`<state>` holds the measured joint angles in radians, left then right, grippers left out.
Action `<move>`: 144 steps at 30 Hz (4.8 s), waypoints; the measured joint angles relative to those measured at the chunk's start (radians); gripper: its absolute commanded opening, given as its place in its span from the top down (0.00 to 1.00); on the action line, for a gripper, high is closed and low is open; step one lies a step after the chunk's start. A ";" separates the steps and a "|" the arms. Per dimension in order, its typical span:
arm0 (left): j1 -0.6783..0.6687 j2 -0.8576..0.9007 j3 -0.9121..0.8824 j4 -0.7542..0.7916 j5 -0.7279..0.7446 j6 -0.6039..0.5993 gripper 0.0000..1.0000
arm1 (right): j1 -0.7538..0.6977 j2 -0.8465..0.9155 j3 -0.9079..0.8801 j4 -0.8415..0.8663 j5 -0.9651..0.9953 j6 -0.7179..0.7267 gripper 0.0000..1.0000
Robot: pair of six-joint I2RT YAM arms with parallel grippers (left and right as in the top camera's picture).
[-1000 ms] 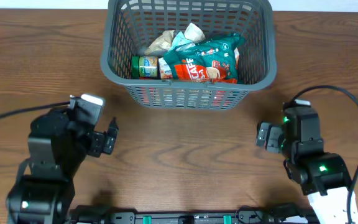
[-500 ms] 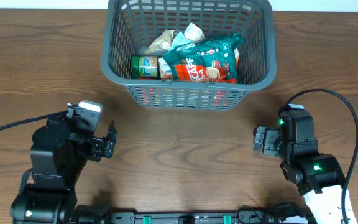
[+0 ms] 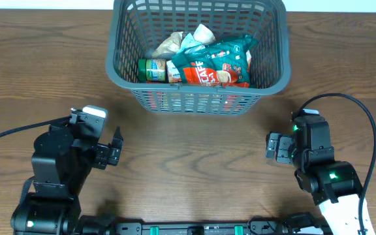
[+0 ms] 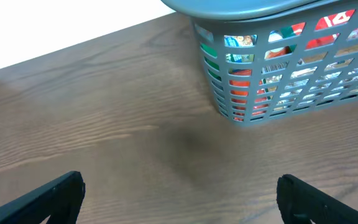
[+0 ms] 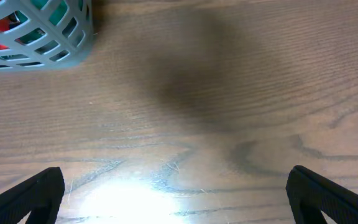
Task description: Pack container
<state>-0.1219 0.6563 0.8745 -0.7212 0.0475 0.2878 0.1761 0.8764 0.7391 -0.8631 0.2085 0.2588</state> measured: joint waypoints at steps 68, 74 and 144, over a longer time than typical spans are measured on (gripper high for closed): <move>0.000 0.002 -0.001 0.000 -0.003 0.000 0.01 | -0.090 -0.860 -0.727 0.799 -0.106 -0.374 0.01; 0.000 0.002 -0.001 0.000 -0.003 0.000 0.02 | -0.103 -0.860 -0.727 0.798 -0.106 -0.356 0.01; 0.000 -0.496 -0.272 -0.180 0.035 -0.021 0.02 | -0.129 -0.862 -0.727 0.801 -0.085 -0.151 0.01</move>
<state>-0.1219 0.1600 0.6022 -0.9012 0.0826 0.2668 0.0467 0.0147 0.0116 -0.0624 0.1230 0.1078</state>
